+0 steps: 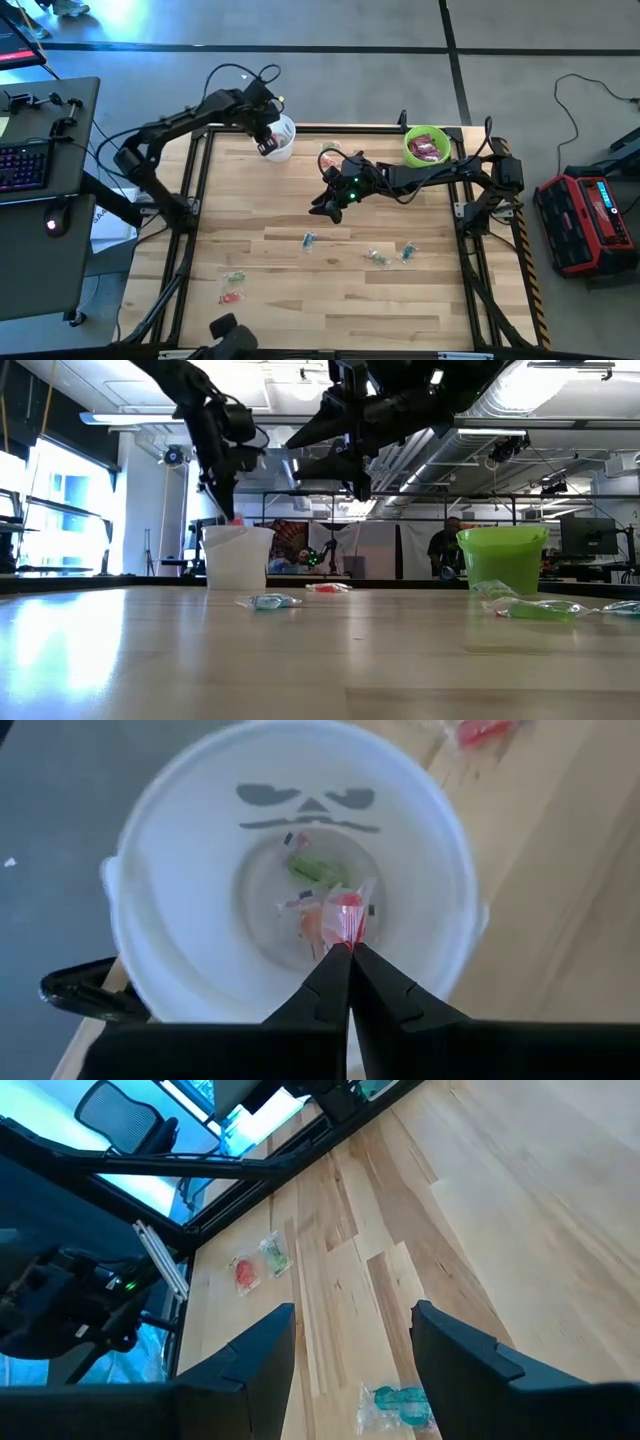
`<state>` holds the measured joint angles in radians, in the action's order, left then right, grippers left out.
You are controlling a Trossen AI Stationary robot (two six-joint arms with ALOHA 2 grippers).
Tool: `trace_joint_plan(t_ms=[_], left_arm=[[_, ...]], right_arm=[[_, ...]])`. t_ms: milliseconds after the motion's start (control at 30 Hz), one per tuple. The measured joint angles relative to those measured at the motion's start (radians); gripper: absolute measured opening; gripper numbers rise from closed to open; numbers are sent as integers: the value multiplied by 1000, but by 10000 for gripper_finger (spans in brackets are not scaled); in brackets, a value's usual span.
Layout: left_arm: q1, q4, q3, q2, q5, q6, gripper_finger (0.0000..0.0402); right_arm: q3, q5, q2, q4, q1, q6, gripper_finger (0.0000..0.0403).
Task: Sort candy by brand, put in halloween buckets
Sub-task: Put the red gummy into the white bucket
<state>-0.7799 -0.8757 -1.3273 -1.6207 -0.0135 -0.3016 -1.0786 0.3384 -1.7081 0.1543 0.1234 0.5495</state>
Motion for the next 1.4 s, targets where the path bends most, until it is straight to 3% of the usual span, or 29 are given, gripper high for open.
trace_joint_plan(t_ms=[267, 633, 800, 1067, 1233, 1400], left_arm=[[3, 3, 0, -26, 0, -24, 24], [42, -17, 0, 55, -27, -7, 122], [127, -64, 10, 112, -30, -6, 143], [294, -63, 54, 240, -34, 51, 145], [407, -111, 91, 325, -70, 153, 145], [568, -212, 141, 388, -42, 290, 145]], right_arm=[[0, -26, 0, 0, 0, -8, 185], [0, -26, 0, 0, 0, -11, 185], [0, -42, 0, -1, -2, -15, 185], [0, -43, 0, -1, -13, -38, 185], [0, -42, 0, -1, -15, -57, 185], [0, -42, 0, -10, -15, -64, 185]])
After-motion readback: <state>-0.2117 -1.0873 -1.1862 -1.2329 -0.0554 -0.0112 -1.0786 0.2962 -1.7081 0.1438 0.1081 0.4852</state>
